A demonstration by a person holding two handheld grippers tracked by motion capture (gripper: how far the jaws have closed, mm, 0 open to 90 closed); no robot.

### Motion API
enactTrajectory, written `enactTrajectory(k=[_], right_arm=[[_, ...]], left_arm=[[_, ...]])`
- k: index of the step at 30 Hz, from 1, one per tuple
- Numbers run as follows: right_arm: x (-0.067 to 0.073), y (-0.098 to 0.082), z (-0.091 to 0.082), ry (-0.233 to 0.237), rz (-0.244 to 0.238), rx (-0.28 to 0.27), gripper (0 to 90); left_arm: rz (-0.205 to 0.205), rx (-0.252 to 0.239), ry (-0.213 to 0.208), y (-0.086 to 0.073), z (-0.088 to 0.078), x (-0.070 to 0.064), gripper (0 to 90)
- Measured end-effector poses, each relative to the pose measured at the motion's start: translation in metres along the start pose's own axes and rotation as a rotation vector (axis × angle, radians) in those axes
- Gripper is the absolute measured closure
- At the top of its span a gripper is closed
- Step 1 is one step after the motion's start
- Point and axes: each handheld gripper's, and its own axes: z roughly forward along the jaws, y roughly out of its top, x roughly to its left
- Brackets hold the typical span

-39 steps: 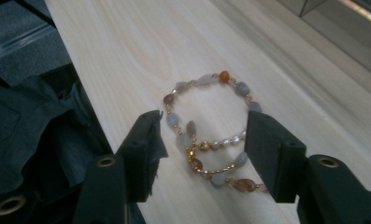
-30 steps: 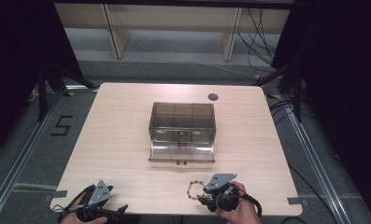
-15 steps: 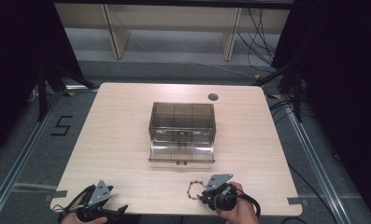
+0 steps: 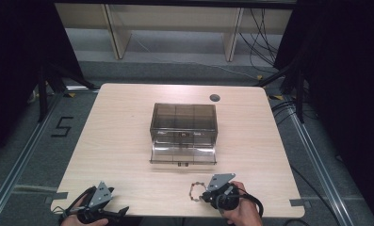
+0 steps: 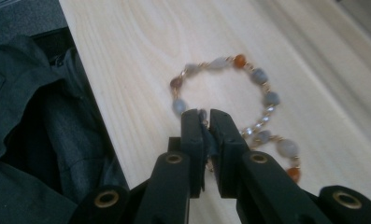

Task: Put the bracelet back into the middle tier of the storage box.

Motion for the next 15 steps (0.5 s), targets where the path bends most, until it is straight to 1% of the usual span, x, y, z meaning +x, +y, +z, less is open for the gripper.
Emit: enactTrajectory(k=[1, 2, 3, 4, 5, 6, 8, 9, 10, 11, 12, 13, 14, 15], right_arm=[[-0.002, 0.001, -0.001, -0.008, -0.027, -0.012, 84.9], [-0.002, 0.003, -0.006, -0.005, -0.018, -0.02, 84.9], [-0.003, 0.004, -0.01, -0.024, -0.017, -0.029, 84.9], [-0.003, 0.005, -0.013, -0.029, -0.012, -0.03, 84.9], [-0.005, 0.008, -0.017, -0.029, -0.033, -0.047, 84.9], [-0.005, 0.008, -0.017, -0.029, -0.033, -0.047, 84.9], [-0.006, 0.009, -0.02, -0.035, -0.035, -0.051, 84.9], [-0.007, 0.011, -0.021, -0.06, -0.021, -0.048, 84.9], [-0.007, 0.011, -0.021, -0.06, -0.021, -0.048, 84.9], [-0.007, 0.014, -0.022, -0.038, -0.024, -0.049, 84.9], [-0.007, 0.014, -0.022, -0.038, -0.024, -0.049, 84.9], [-0.008, 0.017, -0.023, -0.038, -0.044, -0.056, 85.0], [-0.008, 0.017, -0.023, -0.038, -0.044, -0.056, 85.0], [-0.009, 0.019, -0.027, -0.035, -0.055, -0.057, 85.0]], left_arm=[[0.002, -0.001, 0.0, 0.0, 0.0, 0.0, 16.2], [0.0, -0.001, -0.001, 0.0, 0.0, 0.001, 16.2], [0.0, -0.002, -0.004, 0.0, 0.0, 0.0, 16.2], [0.009, -0.001, -0.002, 0.0, 0.0, 0.001, 16.2], [0.007, -0.001, 0.001, 0.0, 0.0, 0.001, 16.2], [-0.004, 0.0, 0.002, 0.0, 0.0, 0.0, 16.2], [0.034, 0.025, 0.002, 0.001, -0.002, 0.003, 16.2], [0.016, 0.012, 0.024, 0.0, -0.001, 0.001, 16.2], [0.016, 0.012, 0.024, 0.0, -0.001, 0.001, 16.2], [0.022, 0.022, 0.007, 0.001, -0.002, 0.002, 16.2], [0.016, 0.017, 0.018, 0.0, -0.001, 0.002, 16.2], [0.022, 0.018, 0.01, 0.001, -0.002, 0.002, 16.2], [0.026, 0.022, 0.015, 0.001, -0.002, 0.002, 16.2], [0.023, 0.017, 0.014, 0.001, -0.001, 0.002, 16.2]])
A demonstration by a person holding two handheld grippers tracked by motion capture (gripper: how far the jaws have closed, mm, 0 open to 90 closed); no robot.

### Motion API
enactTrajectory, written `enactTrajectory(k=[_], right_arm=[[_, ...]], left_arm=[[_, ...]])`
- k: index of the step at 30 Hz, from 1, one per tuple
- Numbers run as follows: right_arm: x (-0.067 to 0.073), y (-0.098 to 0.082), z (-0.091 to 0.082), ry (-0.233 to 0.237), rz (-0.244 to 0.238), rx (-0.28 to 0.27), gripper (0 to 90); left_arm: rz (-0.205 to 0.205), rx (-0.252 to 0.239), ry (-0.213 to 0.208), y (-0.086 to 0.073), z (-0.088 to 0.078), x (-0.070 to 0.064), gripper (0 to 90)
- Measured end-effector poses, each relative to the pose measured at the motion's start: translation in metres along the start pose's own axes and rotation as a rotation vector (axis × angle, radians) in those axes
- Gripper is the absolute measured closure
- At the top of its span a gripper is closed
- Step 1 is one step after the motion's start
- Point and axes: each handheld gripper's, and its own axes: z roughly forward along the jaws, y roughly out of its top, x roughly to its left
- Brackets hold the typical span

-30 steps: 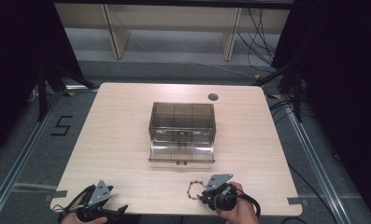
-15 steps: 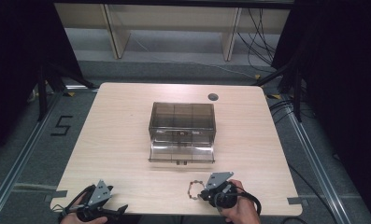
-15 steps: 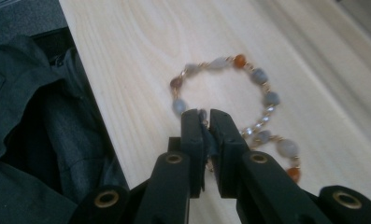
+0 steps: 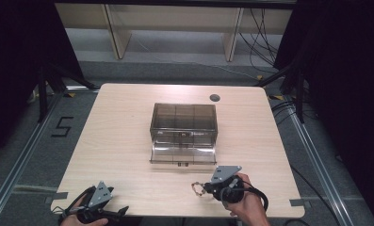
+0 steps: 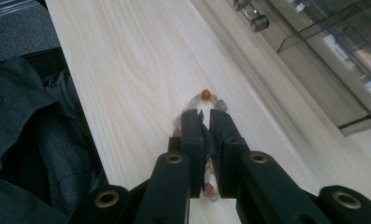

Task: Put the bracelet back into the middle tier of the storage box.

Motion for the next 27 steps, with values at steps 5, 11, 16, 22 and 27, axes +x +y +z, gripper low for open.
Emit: enactTrajectory(k=[5, 11, 16, 22, 27], right_arm=[[-0.002, 0.004, -0.006, -0.017, -0.01, -0.032, 85.1], [-0.005, 0.014, -0.022, -0.038, 0.007, -0.062, 85.0], [-0.01, 0.024, -0.031, -0.051, -0.01, -0.084, 85.1], [-0.014, 0.031, -0.036, -0.055, -0.032, -0.098, 85.1], [-0.018, 0.039, -0.037, -0.066, -0.036, -0.119, 85.1]], left_arm=[[0.018, 0.0, 0.003, 0.0, -0.001, 0.001, 16.2], [0.003, -0.013, -0.011, 0.0, -0.001, 0.001, 16.2], [-0.018, -0.01, -0.011, 0.0, 0.0, 0.0, 16.2], [0.002, -0.013, -0.011, 0.0, -0.001, 0.001, 16.2], [0.003, -0.012, -0.009, 0.0, -0.001, 0.001, 16.2]])
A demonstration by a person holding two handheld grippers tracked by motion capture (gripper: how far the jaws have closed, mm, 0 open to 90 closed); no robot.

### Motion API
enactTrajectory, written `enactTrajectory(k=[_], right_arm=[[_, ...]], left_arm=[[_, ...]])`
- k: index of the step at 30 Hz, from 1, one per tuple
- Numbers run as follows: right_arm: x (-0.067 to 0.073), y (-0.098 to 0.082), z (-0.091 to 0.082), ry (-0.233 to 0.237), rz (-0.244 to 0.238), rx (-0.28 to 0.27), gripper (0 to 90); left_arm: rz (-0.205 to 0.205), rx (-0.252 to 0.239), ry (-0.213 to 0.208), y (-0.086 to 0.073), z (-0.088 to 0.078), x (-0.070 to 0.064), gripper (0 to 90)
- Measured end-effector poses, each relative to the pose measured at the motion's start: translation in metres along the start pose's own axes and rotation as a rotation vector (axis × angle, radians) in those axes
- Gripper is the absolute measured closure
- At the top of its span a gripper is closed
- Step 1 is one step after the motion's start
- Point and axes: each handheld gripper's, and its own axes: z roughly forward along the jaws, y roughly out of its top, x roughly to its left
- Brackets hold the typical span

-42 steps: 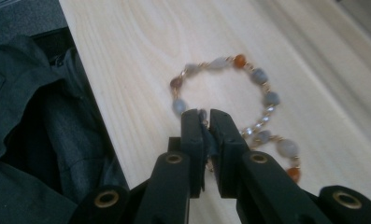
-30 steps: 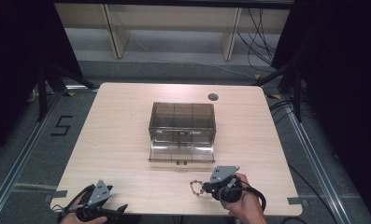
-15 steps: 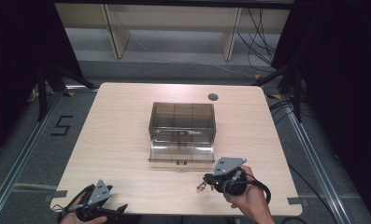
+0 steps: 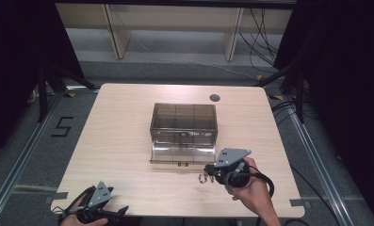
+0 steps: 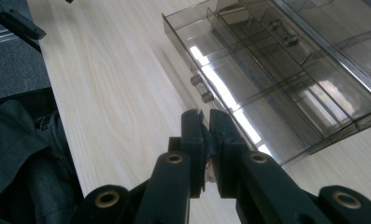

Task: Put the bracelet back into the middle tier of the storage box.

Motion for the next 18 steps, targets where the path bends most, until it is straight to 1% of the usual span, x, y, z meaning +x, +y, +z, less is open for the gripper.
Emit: enactTrajectory(k=[1, 2, 3, 4, 6, 7, 9, 10, 11, 12, 13, 14, 15, 16, 17, 18], right_arm=[[0.0, 0.001, -0.001, 0.004, 0.015, 0.011, 85.1], [-0.001, 0.002, 0.0, -0.009, 0.013, 0.004, 85.1], [-0.002, 0.003, 0.001, 0.003, 0.01, 0.006, 85.1], [-0.002, 0.003, 0.001, -0.002, 0.018, 0.006, 85.1], [-0.005, 0.004, 0.001, -0.003, 0.016, 0.001, 85.1], [-0.006, 0.005, 0.0, 0.01, 0.021, 0.014, 85.1], [-0.009, 0.005, 0.001, -0.006, 0.024, -0.006, 85.1], [-0.009, 0.005, 0.001, -0.006, 0.024, -0.006, 85.1], [-0.01, 0.006, -0.001, 0.008, 0.019, 0.01, 85.1], [-0.011, 0.006, -0.001, -0.005, 0.024, 0.001, 85.1], [-0.013, 0.007, -0.002, -0.003, 0.03, 0.008, 85.1], [-0.013, 0.007, -0.002, -0.003, 0.03, 0.008, 85.1], [-0.014, 0.007, -0.002, -0.011, 0.022, -0.001, 85.1], [-0.016, 0.008, -0.002, -0.01, 0.007, -0.001, 85.1], [-0.016, 0.009, -0.002, -0.01, 0.011, -0.002, 85.1], [-0.017, 0.01, -0.002, -0.014, 0.006, -0.005, 85.1]], left_arm=[[0.004, 0.002, 0.001, 0.0, 0.0, 0.0, 16.2], [0.005, 0.003, 0.0, 0.0, 0.0, 0.0, 16.2], [0.005, 0.004, 0.0, 0.0, 0.0, 0.0, 16.2], [0.005, 0.004, 0.0, 0.0, 0.0, 0.0, 16.2], [-0.001, -0.003, -0.006, 0.0, 0.0, 0.0, 16.2], [-0.001, 0.0, -0.005, 0.0, 0.0, 0.0, 16.2], [0.005, 0.003, -0.001, 0.0, 0.0, 0.0, 16.2], [0.005, 0.003, -0.001, 0.0, 0.0, 0.0, 16.2], [-0.002, -0.003, -0.004, 0.0, 0.0, 0.0, 16.2], [-0.002, -0.001, -0.003, 0.0, 0.0, 0.0, 16.2], [-0.001, 0.0, -0.003, 0.0, 0.0, 0.0, 16.2], [-0.002, -0.001, -0.003, 0.0, 0.0, 0.0, 16.2], [0.014, 0.013, -0.004, 0.0, -0.001, 0.001, 16.2], [0.013, 0.017, -0.002, 0.0, -0.001, 0.001, 16.2], [-0.001, 0.001, -0.003, 0.0, 0.0, 0.0, 16.2], [0.002, 0.004, 0.0, 0.0, 0.0, 0.0, 16.2]])
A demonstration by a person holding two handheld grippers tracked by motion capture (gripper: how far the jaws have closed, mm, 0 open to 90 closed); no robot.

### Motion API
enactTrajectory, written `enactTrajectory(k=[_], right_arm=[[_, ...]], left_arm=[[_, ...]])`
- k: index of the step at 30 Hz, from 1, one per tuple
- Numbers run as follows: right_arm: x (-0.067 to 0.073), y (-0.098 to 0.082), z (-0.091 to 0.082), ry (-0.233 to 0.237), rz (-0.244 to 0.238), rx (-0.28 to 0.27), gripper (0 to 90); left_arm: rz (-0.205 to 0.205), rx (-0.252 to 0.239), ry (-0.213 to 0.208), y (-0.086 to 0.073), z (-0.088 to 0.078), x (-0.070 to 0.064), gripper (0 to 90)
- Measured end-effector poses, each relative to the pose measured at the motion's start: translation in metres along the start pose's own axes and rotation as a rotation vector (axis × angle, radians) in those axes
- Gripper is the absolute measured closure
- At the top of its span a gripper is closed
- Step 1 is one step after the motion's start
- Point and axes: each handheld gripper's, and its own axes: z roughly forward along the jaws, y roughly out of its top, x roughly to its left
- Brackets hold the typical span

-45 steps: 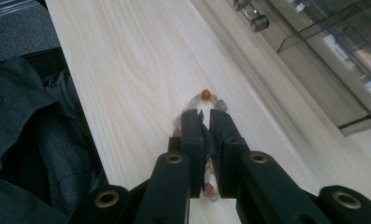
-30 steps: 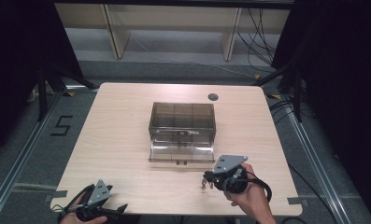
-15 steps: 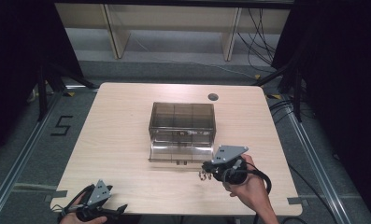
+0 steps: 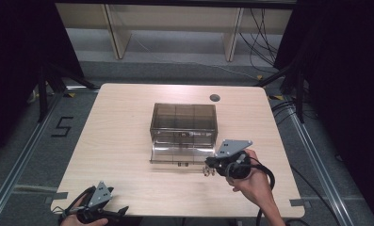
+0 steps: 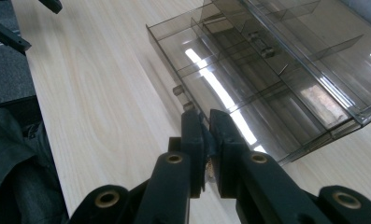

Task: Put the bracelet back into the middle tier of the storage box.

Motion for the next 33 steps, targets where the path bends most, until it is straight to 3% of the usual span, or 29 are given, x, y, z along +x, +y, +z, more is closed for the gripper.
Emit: enactTrajectory(k=[2, 3, 5, 7, 8, 9, 15, 19, 25, 33], right_arm=[[-0.001, 0.002, -0.001, 0.008, 0.014, 0.012, 85.1], [-0.001, 0.003, 0.0, -0.006, 0.009, -0.007, 85.1], [-0.003, 0.005, 0.0, -0.004, 0.005, 0.005, 85.1], [-0.004, 0.008, 0.002, -0.005, 0.009, -0.006, 85.1], [-0.004, 0.008, 0.002, -0.005, 0.009, -0.006, 85.1], [-0.005, 0.009, 0.001, 0.012, 0.0, 0.005, 85.1], [-0.011, 0.019, 0.003, -0.007, 0.005, 0.006, 85.1], [-0.015, 0.028, -0.001, 0.011, 0.0, 0.02, 85.1], [-0.021, 0.04, -0.004, -0.008, -0.002, 0.003, 85.1], [-0.027, 0.047, 0.0, -0.014, -0.001, 0.024, 85.1]], left_arm=[[-0.023, 0.001, -0.003, -0.001, 0.001, -0.001, 16.2], [-0.024, 0.001, -0.002, -0.001, 0.001, -0.001, 16.2], [-0.024, 0.001, -0.002, 0.0, 0.001, -0.001, 16.2], [0.004, 0.003, 0.002, 0.0, 0.0, 0.0, 16.2], [-0.025, -0.002, -0.001, -0.001, 0.001, -0.001, 16.2], [-0.028, -0.004, 0.016, -0.001, 0.002, -0.001, 16.2], [-0.028, 0.0, -0.01, -0.001, 0.001, -0.001, 16.2], [-0.029, -0.002, 0.008, -0.001, 0.002, -0.001, 16.2], [-0.021, 0.002, 0.012, -0.001, 0.002, -0.001, 16.2], [-0.017, 0.006, -0.003, -0.001, 0.001, -0.001, 16.2]])
